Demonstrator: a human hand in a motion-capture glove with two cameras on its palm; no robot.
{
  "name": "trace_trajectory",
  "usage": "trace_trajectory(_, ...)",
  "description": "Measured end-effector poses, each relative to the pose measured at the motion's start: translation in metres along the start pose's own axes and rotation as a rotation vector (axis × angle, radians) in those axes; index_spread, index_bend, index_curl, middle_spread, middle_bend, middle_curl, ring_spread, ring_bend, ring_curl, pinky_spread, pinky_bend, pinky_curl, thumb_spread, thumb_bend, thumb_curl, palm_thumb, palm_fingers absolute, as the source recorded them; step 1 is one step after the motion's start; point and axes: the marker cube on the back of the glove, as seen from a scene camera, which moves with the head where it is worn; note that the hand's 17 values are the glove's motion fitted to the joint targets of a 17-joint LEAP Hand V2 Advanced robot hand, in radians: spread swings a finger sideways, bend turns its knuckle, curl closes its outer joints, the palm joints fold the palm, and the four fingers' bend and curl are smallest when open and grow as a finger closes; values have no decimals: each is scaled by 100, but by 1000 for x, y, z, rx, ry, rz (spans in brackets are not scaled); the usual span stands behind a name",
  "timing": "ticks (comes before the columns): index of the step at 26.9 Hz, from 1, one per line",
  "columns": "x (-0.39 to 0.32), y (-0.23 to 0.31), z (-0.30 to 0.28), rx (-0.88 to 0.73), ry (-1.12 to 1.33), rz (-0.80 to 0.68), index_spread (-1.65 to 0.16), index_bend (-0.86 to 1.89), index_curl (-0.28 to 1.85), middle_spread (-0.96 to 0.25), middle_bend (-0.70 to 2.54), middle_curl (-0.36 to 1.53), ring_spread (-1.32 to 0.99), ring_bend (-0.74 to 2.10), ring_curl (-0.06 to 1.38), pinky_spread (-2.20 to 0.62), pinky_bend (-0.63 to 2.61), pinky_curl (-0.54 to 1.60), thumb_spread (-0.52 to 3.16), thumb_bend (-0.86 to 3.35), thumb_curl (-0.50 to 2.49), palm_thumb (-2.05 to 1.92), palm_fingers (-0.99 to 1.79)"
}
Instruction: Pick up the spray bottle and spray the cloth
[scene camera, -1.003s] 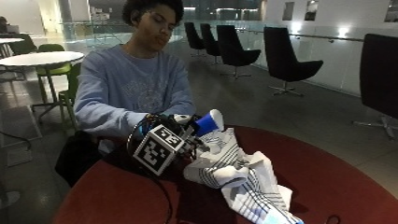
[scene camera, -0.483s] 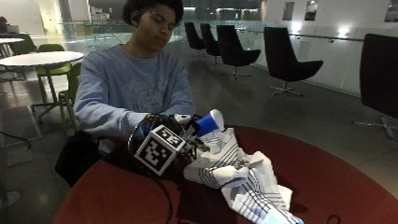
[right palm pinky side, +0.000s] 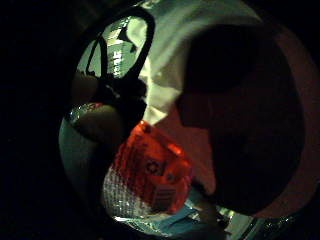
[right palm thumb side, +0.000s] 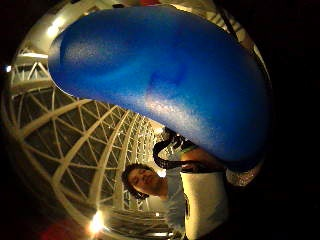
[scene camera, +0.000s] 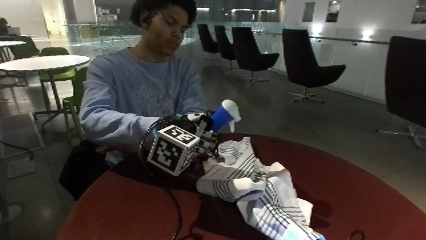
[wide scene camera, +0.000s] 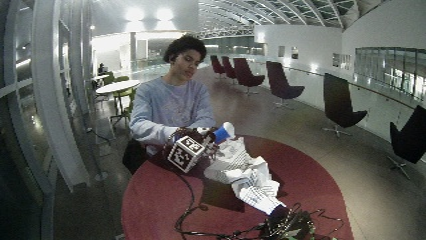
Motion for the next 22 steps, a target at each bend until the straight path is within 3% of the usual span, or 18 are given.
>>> trace_trajectory(11,-78,-31,71,17,-44,-465,-17,15,41,-5,35,50,-3,48,41,27,16,27,105,-2,46,72,108)
trace_trajectory(22,-118,-99,179,-40,-91,-641,-19,16,42,-5,35,50,-3,48,41,26,15,26,104,-2,46,73,108)
